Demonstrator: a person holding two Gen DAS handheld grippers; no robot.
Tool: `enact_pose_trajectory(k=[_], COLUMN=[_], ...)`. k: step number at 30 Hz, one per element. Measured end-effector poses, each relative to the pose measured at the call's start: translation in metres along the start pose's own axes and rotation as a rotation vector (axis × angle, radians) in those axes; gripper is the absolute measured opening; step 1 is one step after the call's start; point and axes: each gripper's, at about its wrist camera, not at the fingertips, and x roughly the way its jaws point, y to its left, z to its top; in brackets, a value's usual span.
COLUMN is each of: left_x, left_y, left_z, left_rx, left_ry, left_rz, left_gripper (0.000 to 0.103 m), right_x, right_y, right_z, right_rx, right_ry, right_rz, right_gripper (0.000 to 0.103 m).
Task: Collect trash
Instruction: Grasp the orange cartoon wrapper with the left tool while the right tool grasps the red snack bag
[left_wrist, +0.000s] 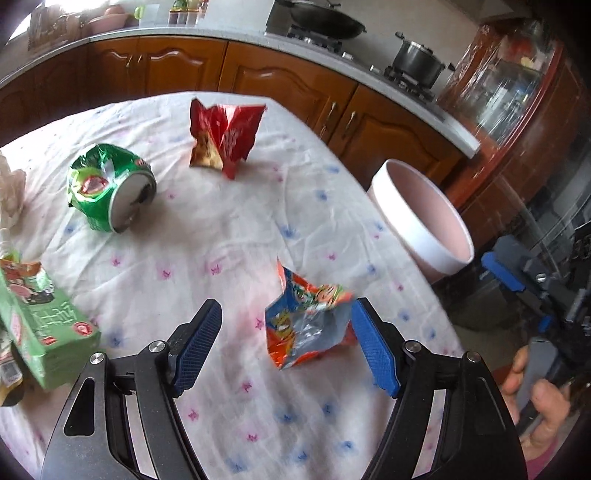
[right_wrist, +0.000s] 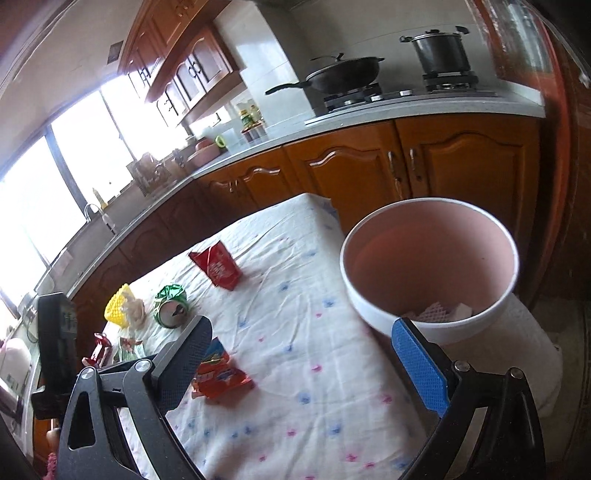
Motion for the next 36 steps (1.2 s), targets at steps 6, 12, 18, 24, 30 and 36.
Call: enact_pose_trajectory(k=[6, 12, 18, 24, 30, 36], left_x=[0.025, 0.019, -0.009, -0.045, -0.073, -0.076], left_y=[0.0, 0.005, 0.015, 0.037, 0.069, 0.095], left_z=[-0.006, -0.01, -0.01, -0.008, 0.007, 0.015], left_rx=[0.021, 0.021, -0.002, -0.038, -0.106, -0.159], left_ry=[0.084, 0.057, 0.004, -0.069, -0.152, -0.177], left_rz=[-0.026, -0.05, -0.055, -0.021, 0.018, 0.043], left_gripper=[0.013, 0.009, 0.008, 0.008, 0.008, 0.008], right_x=[0.009, 0.023, 0.042, 0.071, 0.112, 0.16], right_y=[0.015, 0.027, 0.038, 0.059, 0.085, 0.103], right_z=[-0.002, 0.0, 0.008, 0.019, 0.029, 0.042], right_rx=[-0.029, -0.045, -0.072, -0.111, -0.156, -0.18], right_ry=[0.009, 0.023, 0.035, 0.059, 0.101, 0.149], right_rz=[0.018, 0.045, 0.068, 0.107, 0.155, 0.174], right_gripper=[0.099, 0.099, 0.098, 0.096, 0.085, 0.082])
